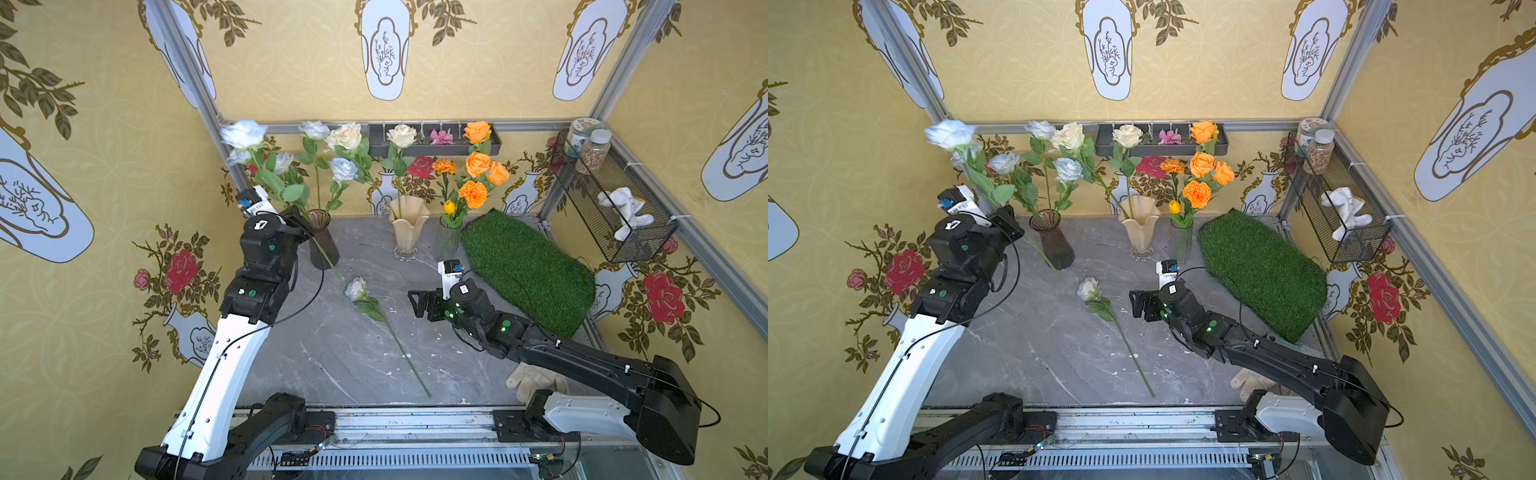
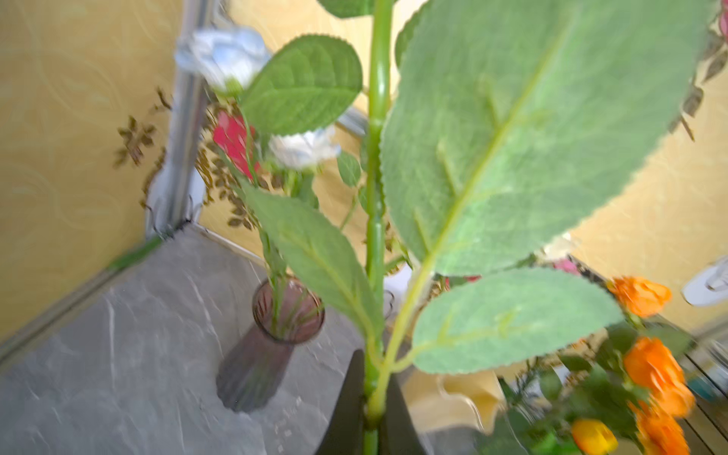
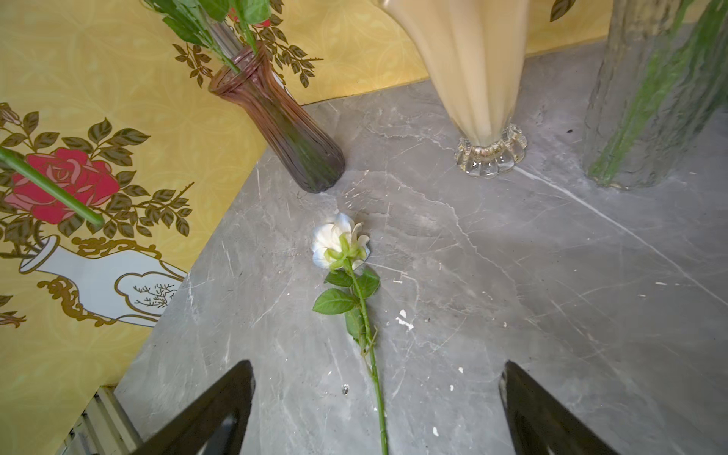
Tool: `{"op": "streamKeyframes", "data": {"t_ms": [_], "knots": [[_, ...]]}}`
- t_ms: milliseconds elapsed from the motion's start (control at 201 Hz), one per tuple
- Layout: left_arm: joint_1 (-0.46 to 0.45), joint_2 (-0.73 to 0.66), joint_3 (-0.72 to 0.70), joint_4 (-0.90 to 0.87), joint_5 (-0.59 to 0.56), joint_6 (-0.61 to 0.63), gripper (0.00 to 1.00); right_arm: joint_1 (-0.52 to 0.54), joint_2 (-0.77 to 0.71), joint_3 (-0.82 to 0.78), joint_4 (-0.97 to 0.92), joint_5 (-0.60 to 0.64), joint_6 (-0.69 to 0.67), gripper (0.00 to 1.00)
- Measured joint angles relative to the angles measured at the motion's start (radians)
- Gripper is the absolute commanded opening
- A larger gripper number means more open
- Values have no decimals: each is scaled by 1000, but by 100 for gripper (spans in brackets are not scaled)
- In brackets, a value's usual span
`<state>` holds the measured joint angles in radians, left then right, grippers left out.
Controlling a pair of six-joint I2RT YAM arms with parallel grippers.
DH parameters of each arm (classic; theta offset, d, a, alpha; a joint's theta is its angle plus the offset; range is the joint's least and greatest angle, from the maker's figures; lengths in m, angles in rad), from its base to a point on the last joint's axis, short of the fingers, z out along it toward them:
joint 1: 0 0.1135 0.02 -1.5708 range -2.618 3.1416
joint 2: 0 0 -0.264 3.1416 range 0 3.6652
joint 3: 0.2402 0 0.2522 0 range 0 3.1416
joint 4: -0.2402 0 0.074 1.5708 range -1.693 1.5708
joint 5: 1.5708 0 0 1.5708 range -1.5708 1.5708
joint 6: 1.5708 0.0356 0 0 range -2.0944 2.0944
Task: Arrange the flowers in different vases according to their colors
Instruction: Pick up the flower at the center of the board, then insert the flower into the vase.
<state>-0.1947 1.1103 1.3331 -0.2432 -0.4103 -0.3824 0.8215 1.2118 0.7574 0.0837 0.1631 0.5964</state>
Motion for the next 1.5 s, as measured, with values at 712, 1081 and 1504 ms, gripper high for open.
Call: {"op": "streamKeyframes", "data": {"t_ms": [712,1081,1504], "knots": [[133,585,453,319,-56,270,0,-91,36,-89,204,-50,62,97],[132,687,354,400,27,170,0,-95,43,-102,230,-46,75,97],[117,630,200,402,112,145,69,-95,42,-51,186,-54,81,97]]}}
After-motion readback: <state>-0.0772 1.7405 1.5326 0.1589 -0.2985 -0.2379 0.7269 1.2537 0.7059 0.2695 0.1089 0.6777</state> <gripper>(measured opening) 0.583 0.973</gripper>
